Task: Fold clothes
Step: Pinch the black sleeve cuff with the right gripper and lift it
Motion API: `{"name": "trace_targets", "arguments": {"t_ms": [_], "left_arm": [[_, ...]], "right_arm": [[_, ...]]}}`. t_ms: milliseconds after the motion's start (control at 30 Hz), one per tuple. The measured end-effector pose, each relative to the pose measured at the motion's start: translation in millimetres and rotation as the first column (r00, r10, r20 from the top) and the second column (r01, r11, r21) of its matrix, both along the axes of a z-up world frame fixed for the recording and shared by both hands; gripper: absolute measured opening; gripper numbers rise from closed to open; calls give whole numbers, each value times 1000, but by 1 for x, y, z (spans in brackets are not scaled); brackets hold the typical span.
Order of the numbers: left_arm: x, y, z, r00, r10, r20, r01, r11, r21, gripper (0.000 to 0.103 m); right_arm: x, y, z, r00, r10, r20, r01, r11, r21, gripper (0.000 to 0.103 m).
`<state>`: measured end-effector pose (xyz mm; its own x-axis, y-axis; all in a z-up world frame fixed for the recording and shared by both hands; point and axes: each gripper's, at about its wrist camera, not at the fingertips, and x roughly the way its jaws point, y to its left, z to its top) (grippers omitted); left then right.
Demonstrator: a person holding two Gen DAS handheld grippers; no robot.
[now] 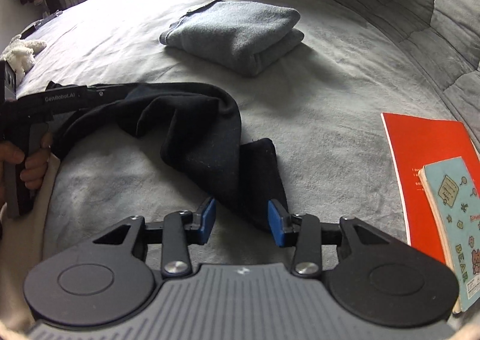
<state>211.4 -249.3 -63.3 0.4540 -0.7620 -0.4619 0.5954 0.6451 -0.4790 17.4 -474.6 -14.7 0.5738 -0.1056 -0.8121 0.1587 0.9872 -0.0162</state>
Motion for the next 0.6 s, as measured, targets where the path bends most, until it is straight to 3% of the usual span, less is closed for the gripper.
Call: {"name": "trace_targets", "arguments": {"t_ms": [67, 133, 433, 600], "left_arm": [[0, 0, 0, 1000, 0, -1, 0, 1000, -2, 43], [0, 0, 0, 1000, -1, -2, 1, 1000, -3, 43], [0, 1, 0, 1000, -2, -5, 1, 1000, -7, 43], [0, 1, 0, 1000, -2, -8, 1, 1000, -10, 43]], "right_arm": [[-1, -3, -1, 1000, 0, -5, 0, 1000, -9, 9], [-5, -8, 6, 1000, -5, 5, 5, 999, 33, 2], [-22, -2, 62, 995, -30, 94, 15, 987, 157, 2], [-18, -7, 64, 994, -65, 92, 44, 976, 214, 2]]}}
